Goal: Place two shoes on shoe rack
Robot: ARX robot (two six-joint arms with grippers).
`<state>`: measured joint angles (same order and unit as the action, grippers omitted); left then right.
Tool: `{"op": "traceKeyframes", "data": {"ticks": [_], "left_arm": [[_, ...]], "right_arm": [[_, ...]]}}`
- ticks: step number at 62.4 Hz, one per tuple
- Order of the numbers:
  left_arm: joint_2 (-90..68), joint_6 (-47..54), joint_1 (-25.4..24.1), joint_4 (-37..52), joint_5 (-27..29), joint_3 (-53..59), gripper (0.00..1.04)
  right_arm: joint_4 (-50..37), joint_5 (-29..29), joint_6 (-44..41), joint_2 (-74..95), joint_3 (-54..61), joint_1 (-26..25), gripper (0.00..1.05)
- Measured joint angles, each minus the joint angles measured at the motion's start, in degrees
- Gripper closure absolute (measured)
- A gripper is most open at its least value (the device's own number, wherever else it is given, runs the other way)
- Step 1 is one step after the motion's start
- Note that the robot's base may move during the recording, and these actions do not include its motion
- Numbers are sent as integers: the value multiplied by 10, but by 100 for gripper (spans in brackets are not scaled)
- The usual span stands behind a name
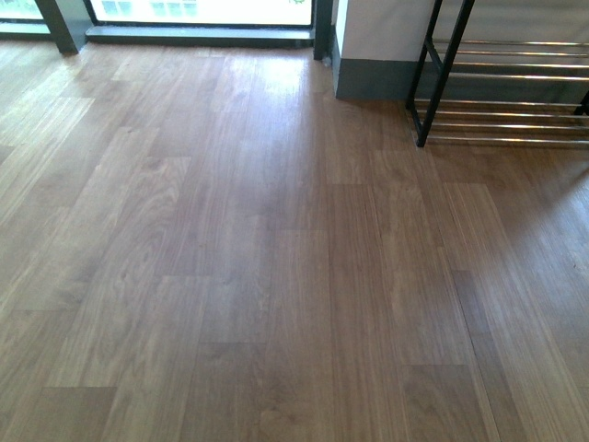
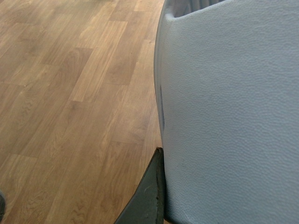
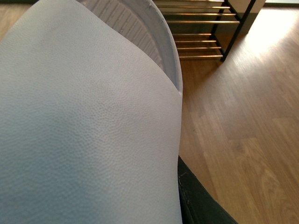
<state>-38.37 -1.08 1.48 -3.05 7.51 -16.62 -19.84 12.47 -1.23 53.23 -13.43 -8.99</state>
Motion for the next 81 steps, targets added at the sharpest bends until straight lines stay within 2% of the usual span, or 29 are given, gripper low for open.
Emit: {"op": "traceKeyframes", "data": {"ticks": [81], "left_arm": [[1,0,0,0,2,0,103]], "right_arm": [[2,-3,4,0,2,1,103]]}}
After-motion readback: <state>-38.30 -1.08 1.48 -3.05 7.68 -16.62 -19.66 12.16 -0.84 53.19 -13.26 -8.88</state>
